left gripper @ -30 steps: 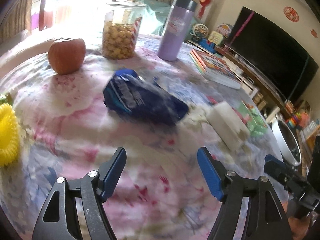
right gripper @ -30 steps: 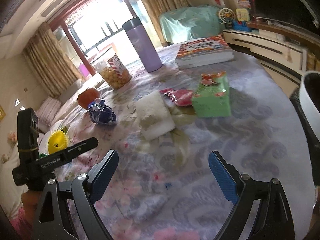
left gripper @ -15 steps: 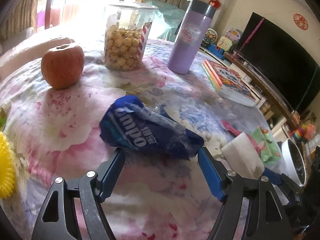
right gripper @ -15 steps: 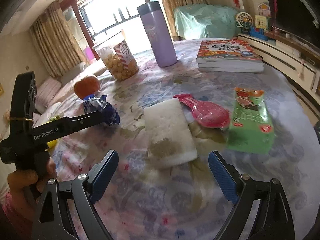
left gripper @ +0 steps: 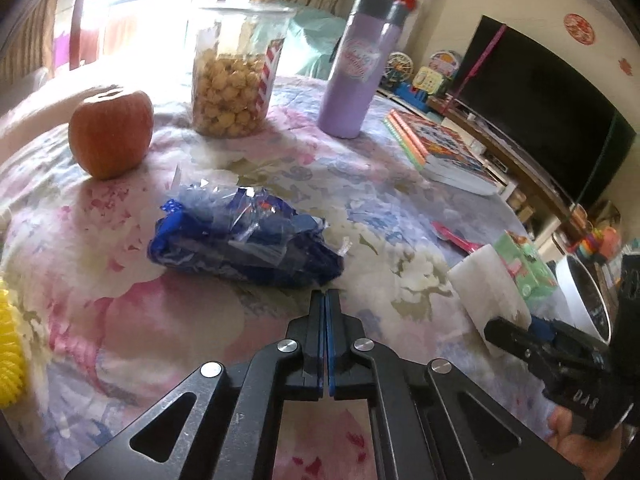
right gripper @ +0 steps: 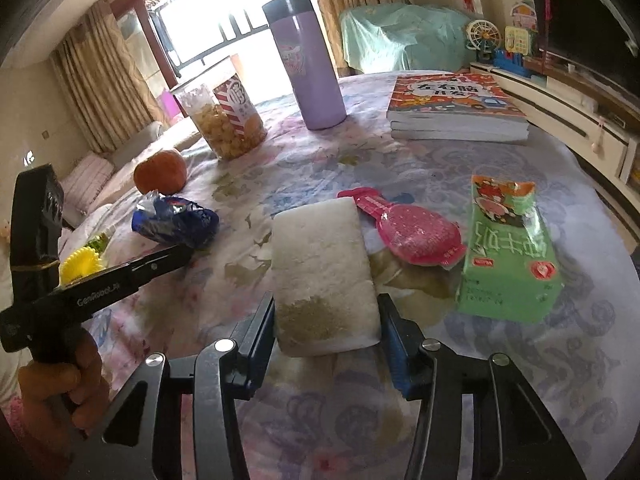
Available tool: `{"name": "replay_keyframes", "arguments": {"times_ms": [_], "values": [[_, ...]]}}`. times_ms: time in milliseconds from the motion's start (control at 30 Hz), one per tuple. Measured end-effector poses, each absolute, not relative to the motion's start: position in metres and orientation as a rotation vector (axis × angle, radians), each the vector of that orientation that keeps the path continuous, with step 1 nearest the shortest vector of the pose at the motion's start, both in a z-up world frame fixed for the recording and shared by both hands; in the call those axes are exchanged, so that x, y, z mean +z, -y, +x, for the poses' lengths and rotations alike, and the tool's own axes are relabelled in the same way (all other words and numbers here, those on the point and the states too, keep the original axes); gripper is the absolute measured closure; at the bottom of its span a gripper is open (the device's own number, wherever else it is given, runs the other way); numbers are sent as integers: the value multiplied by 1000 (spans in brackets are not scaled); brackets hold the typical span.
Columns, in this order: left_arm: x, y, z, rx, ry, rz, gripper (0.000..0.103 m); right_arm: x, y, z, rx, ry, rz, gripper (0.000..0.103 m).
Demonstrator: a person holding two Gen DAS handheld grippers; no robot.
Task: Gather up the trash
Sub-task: 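Grasp the white foam block with the right gripper while the left gripper grasps the blue plastic bag, then carry the blue bag and white foam block over the trash bin with both grippers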
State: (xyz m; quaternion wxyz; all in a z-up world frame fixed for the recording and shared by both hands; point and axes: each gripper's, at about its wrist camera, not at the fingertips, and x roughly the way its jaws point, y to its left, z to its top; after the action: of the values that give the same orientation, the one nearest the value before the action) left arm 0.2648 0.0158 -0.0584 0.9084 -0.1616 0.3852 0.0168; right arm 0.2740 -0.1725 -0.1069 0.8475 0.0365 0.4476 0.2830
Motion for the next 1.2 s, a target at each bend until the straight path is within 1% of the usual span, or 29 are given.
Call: {"name": "replay_keyframes", "arguments": {"times_ms": [300,333,400,433,467,533,600,633,667,700,833,900,933,967,1000,1033,1067,1200], "values": [[-59,-14,242,-10,-820,-336,103,-103,190,251,591,-943,119,54],[-58,-17,243,-1,-822,-350,100,-102,192,249,587,-942,123,54],[-53,-25,245,16,-814,-382,86,-100,194,246,584,-939,130,54],[-50,-27,244,29,-801,-382,71,-98,196,245,582,-936,133,54],[-46,-29,244,56,-792,-377,47,-97,197,243,582,-932,138,54],[-38,-39,247,121,-760,-382,25,-96,199,241,585,-929,151,54],[-33,-41,251,129,-741,-376,25,-95,200,240,584,-928,157,54],[-32,-43,259,144,-745,-362,23,-95,200,239,585,-928,159,54],[-32,-43,265,150,-754,-352,15,-96,199,239,586,-929,161,54],[-34,-43,273,160,-769,-339,13,-97,198,239,588,-931,163,54],[-51,-37,303,211,-826,-281,12,-99,198,237,591,-935,170,54],[-60,-34,313,221,-835,-274,16,-99,199,235,593,-935,172,54],[-65,-34,317,218,-843,-277,31,-99,200,235,591,-936,173,54],[-69,-35,321,202,-859,-292,55,-98,202,234,589,-935,174,54],[-70,-35,322,202,-856,-296,57,-97,204,234,585,-933,174,54],[-68,-36,322,182,-838,-309,64,-96,206,233,582,-930,174,54],[-69,-38,324,169,-835,-315,68,-95,209,232,579,-927,178,54],[-69,-32,320,134,-823,-306,71,-90,215,230,572,-911,195,54]]}}
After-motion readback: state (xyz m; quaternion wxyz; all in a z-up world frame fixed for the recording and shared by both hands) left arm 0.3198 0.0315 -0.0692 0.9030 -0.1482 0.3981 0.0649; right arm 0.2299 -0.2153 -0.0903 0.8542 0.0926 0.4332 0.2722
